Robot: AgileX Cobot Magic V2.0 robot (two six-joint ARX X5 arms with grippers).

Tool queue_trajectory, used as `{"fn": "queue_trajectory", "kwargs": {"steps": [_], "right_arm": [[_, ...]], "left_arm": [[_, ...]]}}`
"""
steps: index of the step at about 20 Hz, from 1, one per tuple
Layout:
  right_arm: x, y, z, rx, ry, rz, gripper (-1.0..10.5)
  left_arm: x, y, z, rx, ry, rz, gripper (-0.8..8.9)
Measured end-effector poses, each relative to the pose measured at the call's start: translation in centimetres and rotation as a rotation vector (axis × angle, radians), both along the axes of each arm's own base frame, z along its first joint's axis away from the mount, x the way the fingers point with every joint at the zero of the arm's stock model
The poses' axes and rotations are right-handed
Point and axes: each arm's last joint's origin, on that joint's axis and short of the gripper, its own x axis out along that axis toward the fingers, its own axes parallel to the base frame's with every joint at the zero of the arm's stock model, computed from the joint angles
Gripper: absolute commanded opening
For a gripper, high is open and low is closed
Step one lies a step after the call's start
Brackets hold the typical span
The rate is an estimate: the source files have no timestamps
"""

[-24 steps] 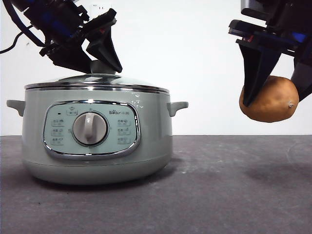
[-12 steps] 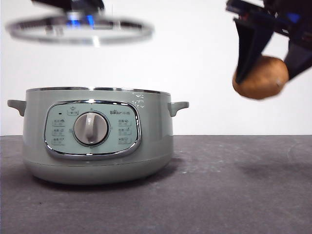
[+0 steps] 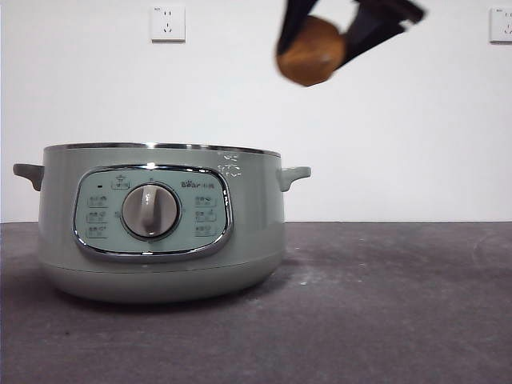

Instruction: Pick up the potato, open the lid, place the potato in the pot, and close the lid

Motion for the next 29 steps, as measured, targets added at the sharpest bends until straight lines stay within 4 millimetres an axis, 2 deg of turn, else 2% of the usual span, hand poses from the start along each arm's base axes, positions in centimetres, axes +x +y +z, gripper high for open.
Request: {"fn": "queue_trajectory", "kwargs": {"steps": [4,6,10,13,15,24,25,29], "right_arm": [[3.0,4.7,-0.6,-0.048,0.009,0.084,-0.1],[4.5,6.9,-1.5,-0.076,0.019,0.119,-0.1],[6.7,10.2,-5.5,-0.147,0.066,0.17,-0.1],[7.6,11.3,-8.9,-0.203,0.109,0.199,-0.1],[7.8,11.9,-10.0,-0.222,0.116,0.218,-0.1],[7.5,13.6,-12.4,-0.275,0.099,0.31,0.0],[7.5,13.6,-12.4,-0.276,0.098,0.312,0.4],[7.5,13.7,-12.4,-0.261,0.108,0.328,4.2]], "left_arm": [[-2.7,1.4,0.3,-0.02,-0.06,0.039,-0.08],[-3.5,1.8,0.2,-0.025,-0.072,0.044,-0.08],[-3.3,1.7,0.0,-0.012,-0.044,0.04,-0.08],[-3.2,1.6,0.0,-0.01,-0.041,0.041,-0.08],[-3.2,1.7,0.0,-0.011,-0.042,0.042,-0.08],[-3.3,1.7,-0.1,-0.008,-0.036,0.043,-0.08],[-3.3,1.7,-0.1,-0.006,-0.031,0.043,-0.08],[-3.3,1.7,-0.3,0.001,-0.019,0.043,-0.08]]}}
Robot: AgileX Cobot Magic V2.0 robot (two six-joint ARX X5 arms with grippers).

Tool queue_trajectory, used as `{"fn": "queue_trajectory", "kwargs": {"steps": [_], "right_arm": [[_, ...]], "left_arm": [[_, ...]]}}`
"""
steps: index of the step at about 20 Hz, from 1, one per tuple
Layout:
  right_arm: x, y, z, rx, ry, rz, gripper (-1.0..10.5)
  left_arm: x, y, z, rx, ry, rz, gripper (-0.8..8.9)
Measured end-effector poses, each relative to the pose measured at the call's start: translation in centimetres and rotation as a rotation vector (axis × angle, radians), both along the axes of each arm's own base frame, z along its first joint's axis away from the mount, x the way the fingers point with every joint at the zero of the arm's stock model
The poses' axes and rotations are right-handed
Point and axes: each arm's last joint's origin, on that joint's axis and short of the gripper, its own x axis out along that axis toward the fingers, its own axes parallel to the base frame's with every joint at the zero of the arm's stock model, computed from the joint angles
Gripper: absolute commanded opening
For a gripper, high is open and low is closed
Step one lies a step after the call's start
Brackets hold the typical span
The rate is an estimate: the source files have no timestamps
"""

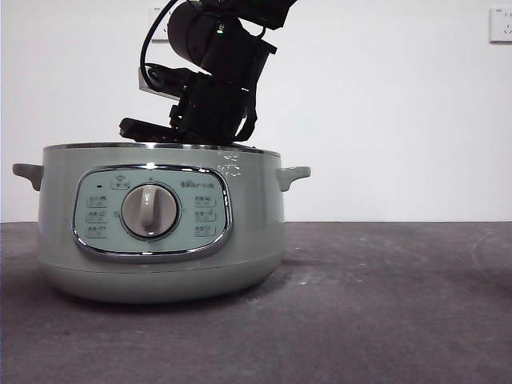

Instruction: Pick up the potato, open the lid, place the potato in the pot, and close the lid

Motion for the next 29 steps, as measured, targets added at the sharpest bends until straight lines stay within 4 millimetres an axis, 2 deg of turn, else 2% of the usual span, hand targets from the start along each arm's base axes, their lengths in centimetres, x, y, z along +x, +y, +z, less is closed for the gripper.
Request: {"fn": "queue_trajectory", "kwargs": {"steps": [1,4,6,8,11,15,18,20,24,29], "right_arm": [[0.0,0.0,0.0,-0.002,-0.001,0.001,4.5],[-0.1,-0.1,0.0,-0.007,0.004,0.002,4.4],[-0.5,-0.5,1.1,-0.006,0.004,0.001,4.4],[-1.7,-1.8,5.2,0.018,-0.052,-0.014,4.4],[-4.5,-5.2,11.7,0.071,-0.11,-0.027,4.4],[-8.2,-9.6,17.5,0.129,-0.17,-0.044,4.4],[-10.9,-12.2,20.5,0.174,-0.216,-0.046,4.4],[-12.3,-13.5,21.8,0.192,-0.233,-0.046,4.4],[-14.6,-15.7,23.5,0.232,-0.257,-0.06,4.4],[-16.0,-17.1,24.4,0.249,-0.257,-0.074,4.4]], "left_arm": [[0.0,0.0,0.0,0.0,0.0,0.0,-0.08],[0.0,0.0,0.0,0.0,0.0,0.0,-0.08],[0.2,-0.1,0.0,0.003,0.007,0.0,-0.08],[1.2,-0.6,-0.2,0.017,0.038,0.0,-0.08],[4.3,-2.0,-0.6,0.042,0.109,0.001,-0.08],[9.4,-4.5,-1.7,0.067,0.173,-0.013,-0.08],[12.9,-6.3,-3.0,0.049,0.217,-0.062,-0.08],[15.2,-7.7,-4.2,0.035,0.258,-0.101,-0.08],[18.3,-10.5,-6.6,0.037,0.298,-0.135,-0.08],[20.5,-13.1,-9.3,0.061,0.34,-0.173,-0.08]]}}
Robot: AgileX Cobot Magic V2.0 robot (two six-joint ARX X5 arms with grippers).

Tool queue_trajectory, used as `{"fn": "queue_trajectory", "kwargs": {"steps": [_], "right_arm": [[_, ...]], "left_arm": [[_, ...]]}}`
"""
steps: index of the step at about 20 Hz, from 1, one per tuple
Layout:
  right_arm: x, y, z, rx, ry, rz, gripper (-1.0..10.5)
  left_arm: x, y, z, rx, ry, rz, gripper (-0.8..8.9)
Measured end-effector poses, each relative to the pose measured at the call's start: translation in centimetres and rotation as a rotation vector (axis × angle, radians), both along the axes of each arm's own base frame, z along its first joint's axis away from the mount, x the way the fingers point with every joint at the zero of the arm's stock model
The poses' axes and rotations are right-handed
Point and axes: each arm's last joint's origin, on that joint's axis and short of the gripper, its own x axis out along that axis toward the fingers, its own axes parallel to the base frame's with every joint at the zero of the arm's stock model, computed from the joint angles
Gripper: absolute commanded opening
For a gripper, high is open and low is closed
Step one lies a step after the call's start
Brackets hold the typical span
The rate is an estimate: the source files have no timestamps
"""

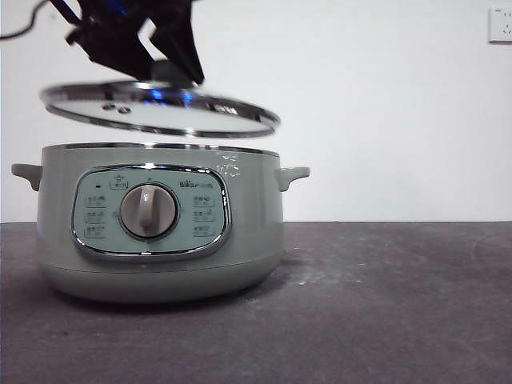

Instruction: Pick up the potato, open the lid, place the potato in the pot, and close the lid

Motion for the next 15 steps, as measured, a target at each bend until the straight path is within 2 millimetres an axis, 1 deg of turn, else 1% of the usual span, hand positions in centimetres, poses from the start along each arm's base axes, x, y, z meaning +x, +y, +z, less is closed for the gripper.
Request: {"fn": "queue_trajectory", "kwargs": {"steps": [3,5,15], "right_arm": [[-0.2,-0.2,-0.2,-0.013,0.023,-0.005,4.4],[-0.2,-0.2,-0.3,-0.021,0.033,-0.006,4.4],[-0.2,-0.2,-0.3,-0.018,0.036,-0.01,4.4]], "left_arm": [[0.9,-0.7,-1.4,0.019,0.031,-0.005,-0.08],[1.2,-0.9,-1.9,0.02,0.047,0.002,-0.08],[1.1,-0.7,-1.9,0.034,0.073,0.077,-0.08]]}}
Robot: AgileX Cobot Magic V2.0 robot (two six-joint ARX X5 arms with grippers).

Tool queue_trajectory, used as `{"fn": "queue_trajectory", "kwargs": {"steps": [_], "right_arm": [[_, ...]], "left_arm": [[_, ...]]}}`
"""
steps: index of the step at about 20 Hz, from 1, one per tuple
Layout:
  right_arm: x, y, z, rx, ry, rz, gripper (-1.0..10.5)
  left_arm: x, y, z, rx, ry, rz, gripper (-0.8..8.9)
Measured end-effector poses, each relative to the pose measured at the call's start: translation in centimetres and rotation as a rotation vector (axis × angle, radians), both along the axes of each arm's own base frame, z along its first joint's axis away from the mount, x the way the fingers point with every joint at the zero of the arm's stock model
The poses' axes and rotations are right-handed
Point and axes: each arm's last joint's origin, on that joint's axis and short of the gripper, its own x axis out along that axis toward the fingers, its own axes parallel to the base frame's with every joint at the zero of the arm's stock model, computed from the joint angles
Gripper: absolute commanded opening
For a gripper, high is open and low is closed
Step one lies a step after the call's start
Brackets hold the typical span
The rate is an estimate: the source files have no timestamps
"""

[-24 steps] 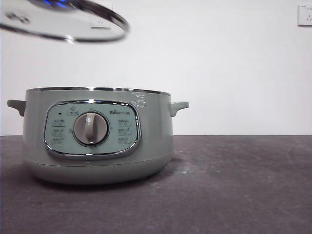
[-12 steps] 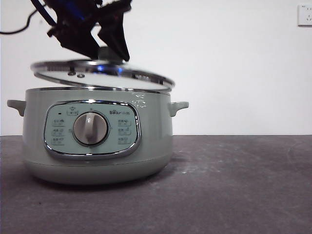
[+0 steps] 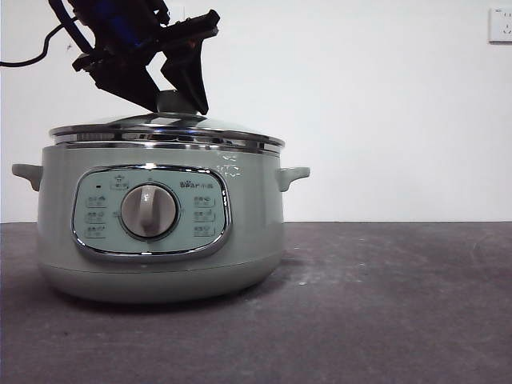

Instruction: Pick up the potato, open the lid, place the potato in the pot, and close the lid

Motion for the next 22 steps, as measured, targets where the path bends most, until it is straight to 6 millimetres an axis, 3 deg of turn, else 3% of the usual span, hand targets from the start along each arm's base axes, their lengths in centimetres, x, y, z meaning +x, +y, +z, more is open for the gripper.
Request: {"fn": "queue_trajectory", "kwargs": {"steps": [7,22], "right_arm": [[0.0,0.0,0.0,0.0,0.0,0.0,4.4],[-0.01,-0.01,-0.02,-0.001,0.003,-0.001,4.4]], "left_arm": [[-0.07,0.28,-0.12,0.057,0.001,0.015,-0.04],[-0.1,0.18,-0.12,-0.01,0.027,0.047,-0.03]]}}
